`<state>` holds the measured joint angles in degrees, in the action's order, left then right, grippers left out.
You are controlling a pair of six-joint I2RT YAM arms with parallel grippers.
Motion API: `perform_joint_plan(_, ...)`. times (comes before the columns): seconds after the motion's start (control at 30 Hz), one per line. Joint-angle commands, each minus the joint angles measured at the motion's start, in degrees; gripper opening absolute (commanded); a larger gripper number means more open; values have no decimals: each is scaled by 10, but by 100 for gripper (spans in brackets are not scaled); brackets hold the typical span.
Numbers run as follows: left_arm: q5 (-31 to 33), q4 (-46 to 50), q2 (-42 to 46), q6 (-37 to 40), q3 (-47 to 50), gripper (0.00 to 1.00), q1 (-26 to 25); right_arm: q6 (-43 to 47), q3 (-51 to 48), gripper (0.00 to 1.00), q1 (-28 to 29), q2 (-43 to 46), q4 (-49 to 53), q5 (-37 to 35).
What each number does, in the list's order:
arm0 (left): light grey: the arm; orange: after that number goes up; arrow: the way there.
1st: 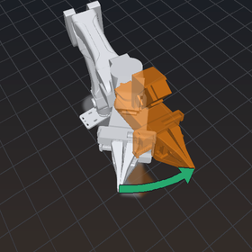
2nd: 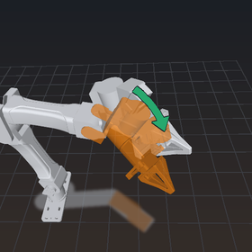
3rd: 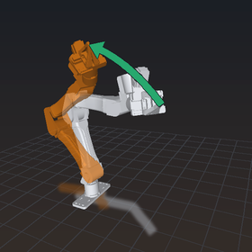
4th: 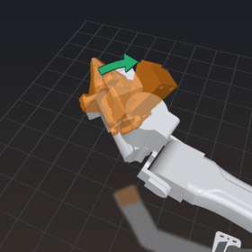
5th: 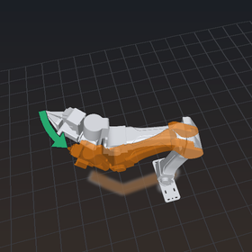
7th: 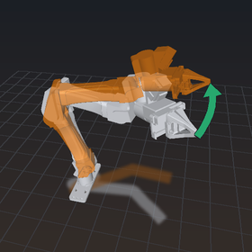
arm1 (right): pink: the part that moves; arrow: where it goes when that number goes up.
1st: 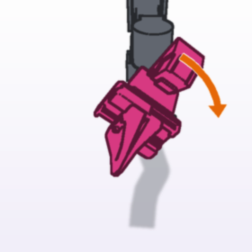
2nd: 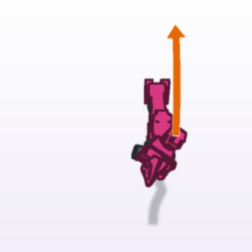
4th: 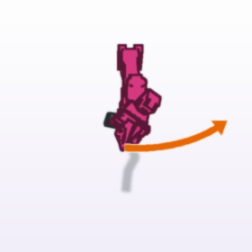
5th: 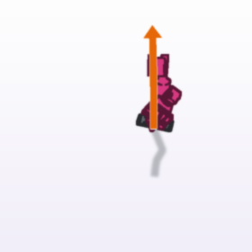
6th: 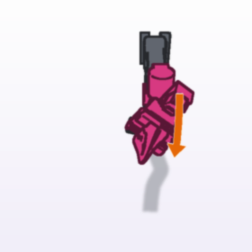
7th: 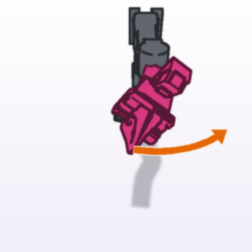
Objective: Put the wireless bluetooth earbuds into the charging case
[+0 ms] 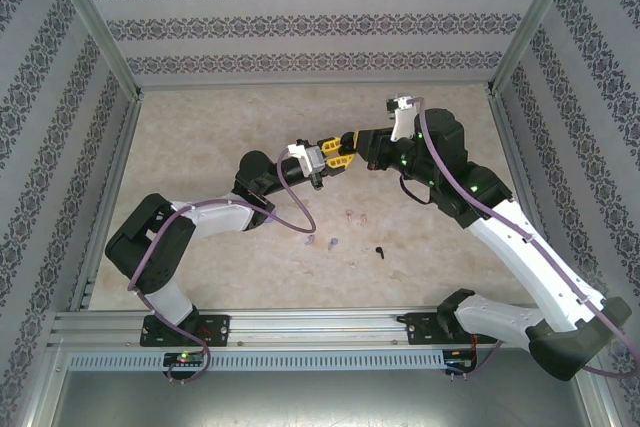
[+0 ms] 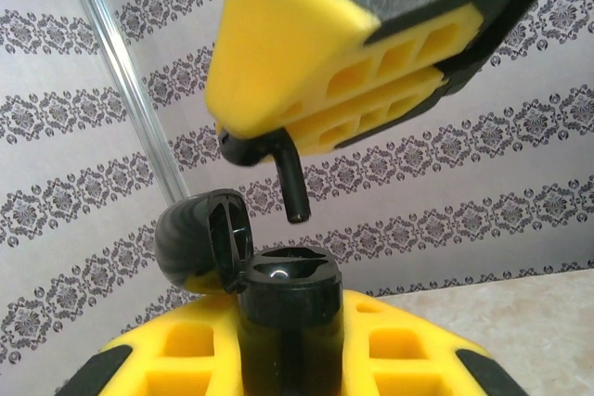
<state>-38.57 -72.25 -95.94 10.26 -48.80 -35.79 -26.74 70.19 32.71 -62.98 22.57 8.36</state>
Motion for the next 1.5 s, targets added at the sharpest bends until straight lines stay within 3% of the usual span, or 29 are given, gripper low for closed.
perform_joint_plan(0.0, -8, -31, 2, -10, -20, 0, -4, -5, -11, 15, -5, -4, -16, 1)
perform_joint_plan(0.5, -5, -36, -4, -25, -28, 0, -5, -4, -23, 15, -2, -26, -25, 52)
perform_joint_plan(0.8, -4, -39, -10, -35, -30, 0, -6, 3, -22, 15, 10, -43, -12, 42)
perform_joint_plan(0.83, -3, -40, -11, -36, -29, 0, -6, 3, -20, 17, 10, -43, -11, 40)
perform_joint_plan(1.07, 1, -48, -18, -48, -29, 0, -7, -11, 21, 63, -13, -14, 4, 19)
perform_joint_plan(1.13, 3, -51, -19, -53, -28, 0, -7, -23, 33, 71, -33, 5, 6, 25)
perform_joint_plan(1.23, 8, -64, -24, -63, -26, 0, -7, -43, 40, 77, -62, 38, 12, 26)
perform_joint_plan(1.47, 18, -76, -28, -75, -20, 0, -7, -72, 13, 78, -95, 66, 51, 4)
